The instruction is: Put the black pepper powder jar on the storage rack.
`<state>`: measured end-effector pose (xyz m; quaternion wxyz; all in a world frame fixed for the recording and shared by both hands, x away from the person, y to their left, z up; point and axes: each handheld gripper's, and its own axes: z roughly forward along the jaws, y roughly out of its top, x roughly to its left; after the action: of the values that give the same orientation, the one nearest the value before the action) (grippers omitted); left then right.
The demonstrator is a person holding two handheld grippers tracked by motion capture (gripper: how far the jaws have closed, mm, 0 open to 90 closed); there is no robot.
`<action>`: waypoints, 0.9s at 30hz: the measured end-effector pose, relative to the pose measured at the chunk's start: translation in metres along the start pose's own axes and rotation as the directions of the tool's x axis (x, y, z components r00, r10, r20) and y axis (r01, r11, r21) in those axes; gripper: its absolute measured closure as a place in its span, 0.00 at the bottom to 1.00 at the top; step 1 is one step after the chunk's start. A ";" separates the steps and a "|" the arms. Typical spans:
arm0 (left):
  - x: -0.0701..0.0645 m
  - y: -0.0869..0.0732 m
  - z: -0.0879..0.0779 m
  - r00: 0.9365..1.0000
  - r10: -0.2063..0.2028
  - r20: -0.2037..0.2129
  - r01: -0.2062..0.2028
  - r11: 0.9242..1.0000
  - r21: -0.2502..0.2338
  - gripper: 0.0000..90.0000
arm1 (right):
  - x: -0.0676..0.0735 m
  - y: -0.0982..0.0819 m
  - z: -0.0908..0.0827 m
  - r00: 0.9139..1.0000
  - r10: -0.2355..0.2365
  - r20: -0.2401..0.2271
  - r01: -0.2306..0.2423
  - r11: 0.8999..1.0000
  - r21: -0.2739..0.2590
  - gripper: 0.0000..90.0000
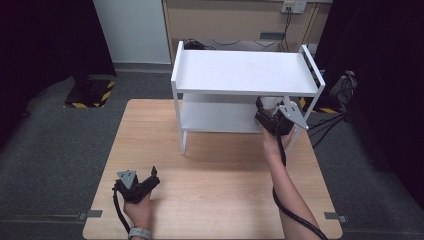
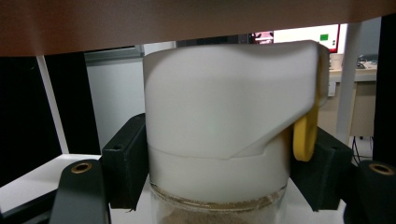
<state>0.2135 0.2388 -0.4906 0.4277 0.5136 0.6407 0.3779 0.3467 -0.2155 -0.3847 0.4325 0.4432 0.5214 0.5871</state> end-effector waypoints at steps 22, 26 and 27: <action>0.000 0.000 0.000 1.000 -0.001 0.001 0.001 1.000 0.000 0.04 | 0.001 -0.012 0.007 1.000 -0.031 0.003 0.031 0.999 -0.031 0.31; 0.000 0.000 0.000 1.000 -0.001 0.002 0.001 1.000 -0.001 0.04 | -0.001 -0.012 0.006 1.000 -0.021 0.006 0.021 0.999 -0.032 0.30; 0.000 0.000 0.000 1.000 -0.001 0.002 0.001 1.000 -0.002 0.04 | -0.001 -0.012 0.005 1.000 -0.020 0.006 0.020 0.999 -0.031 0.29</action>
<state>0.2133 0.2391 -0.4909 0.4291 0.5131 0.6403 0.3777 0.3525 -0.2141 -0.3966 0.4467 0.4326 0.5155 0.5895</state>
